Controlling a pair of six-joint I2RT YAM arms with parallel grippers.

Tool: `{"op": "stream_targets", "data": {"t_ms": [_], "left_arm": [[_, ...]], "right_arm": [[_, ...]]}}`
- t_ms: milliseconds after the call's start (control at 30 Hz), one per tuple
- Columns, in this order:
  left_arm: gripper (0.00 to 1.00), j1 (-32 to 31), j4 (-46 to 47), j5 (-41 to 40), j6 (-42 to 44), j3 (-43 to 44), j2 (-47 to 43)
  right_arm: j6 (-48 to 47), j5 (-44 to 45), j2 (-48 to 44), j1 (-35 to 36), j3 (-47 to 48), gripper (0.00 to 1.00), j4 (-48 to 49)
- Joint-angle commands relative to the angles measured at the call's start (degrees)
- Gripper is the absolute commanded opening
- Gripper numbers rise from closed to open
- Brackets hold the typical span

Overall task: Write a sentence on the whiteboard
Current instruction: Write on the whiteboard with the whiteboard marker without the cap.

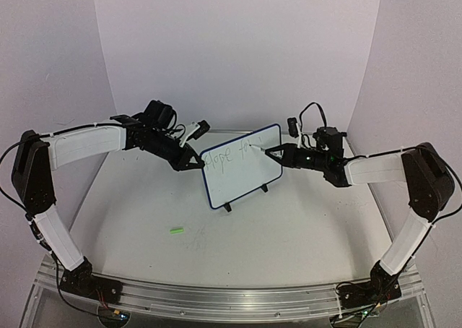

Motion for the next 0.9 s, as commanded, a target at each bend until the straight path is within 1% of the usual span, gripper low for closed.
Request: {"op": "stream_targets", "data": {"t_ms": [0,500,867], "left_arm": [[0.00,-0.2,-2.7,-2.6,1.8,0.8,1.7],[0.00,-0.2,-2.7,-2.6,1.7,0.8,1.6],[0.00,-0.2,-2.6,-2.6,1.8,0.7,1.6]], "right_arm": [[-0.2,0.8,-0.2,-0.3,-1.5,0.00,0.1],[0.1,0.7,-2.4,-0.3,1.1,0.00,0.2],[0.0,0.7,-1.3,-0.3,2.6,0.00,0.4]]}}
